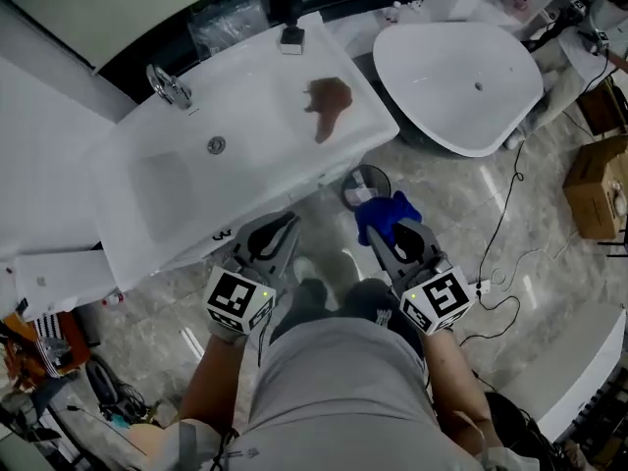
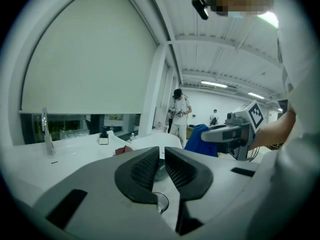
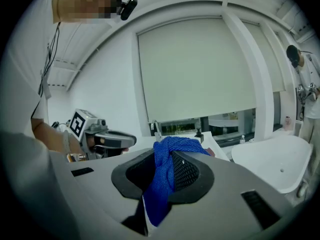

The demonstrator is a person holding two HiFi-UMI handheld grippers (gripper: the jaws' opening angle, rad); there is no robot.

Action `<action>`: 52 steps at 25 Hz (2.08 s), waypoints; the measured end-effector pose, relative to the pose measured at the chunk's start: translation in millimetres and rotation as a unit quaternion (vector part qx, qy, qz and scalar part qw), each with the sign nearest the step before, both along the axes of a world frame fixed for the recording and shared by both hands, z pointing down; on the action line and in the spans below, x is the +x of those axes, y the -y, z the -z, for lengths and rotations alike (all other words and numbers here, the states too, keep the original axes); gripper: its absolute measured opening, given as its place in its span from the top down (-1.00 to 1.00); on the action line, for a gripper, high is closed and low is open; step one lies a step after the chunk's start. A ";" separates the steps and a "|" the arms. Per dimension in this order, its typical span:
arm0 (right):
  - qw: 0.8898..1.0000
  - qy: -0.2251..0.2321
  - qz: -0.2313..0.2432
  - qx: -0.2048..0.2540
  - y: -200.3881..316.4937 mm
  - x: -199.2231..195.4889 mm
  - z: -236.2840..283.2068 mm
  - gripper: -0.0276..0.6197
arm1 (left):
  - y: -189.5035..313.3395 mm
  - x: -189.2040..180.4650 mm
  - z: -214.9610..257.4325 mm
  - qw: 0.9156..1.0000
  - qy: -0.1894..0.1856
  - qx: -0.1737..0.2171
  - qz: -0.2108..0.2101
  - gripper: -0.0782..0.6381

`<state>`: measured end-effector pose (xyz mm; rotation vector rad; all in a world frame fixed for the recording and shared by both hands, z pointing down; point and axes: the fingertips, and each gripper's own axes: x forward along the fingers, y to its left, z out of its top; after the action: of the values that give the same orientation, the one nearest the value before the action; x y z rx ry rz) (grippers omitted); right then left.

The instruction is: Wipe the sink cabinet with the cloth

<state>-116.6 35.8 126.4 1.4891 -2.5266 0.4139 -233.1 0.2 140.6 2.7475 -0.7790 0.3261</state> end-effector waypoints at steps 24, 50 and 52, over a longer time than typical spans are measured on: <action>0.995 0.005 -0.018 -0.103 80.6 83.3 -196.8 0.69 | 90.2 101.3 -159.4 0.972 0.210 -0.041 -0.101 0.56; 0.987 0.056 -0.043 -0.147 197.4 72.4 -405.2 0.69 | 137.3 107.0 -271.9 0.936 0.321 -0.014 -0.142 0.28; 0.986 0.057 -0.043 -0.150 201.7 72.5 -412.1 0.69 | 138.0 108.1 -273.7 0.934 0.328 -0.002 -0.140 0.25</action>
<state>-44.0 -165.9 538.5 1.4966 -2.3535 0.8727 -125.0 -137.9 414.3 2.7437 -0.4997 1.3465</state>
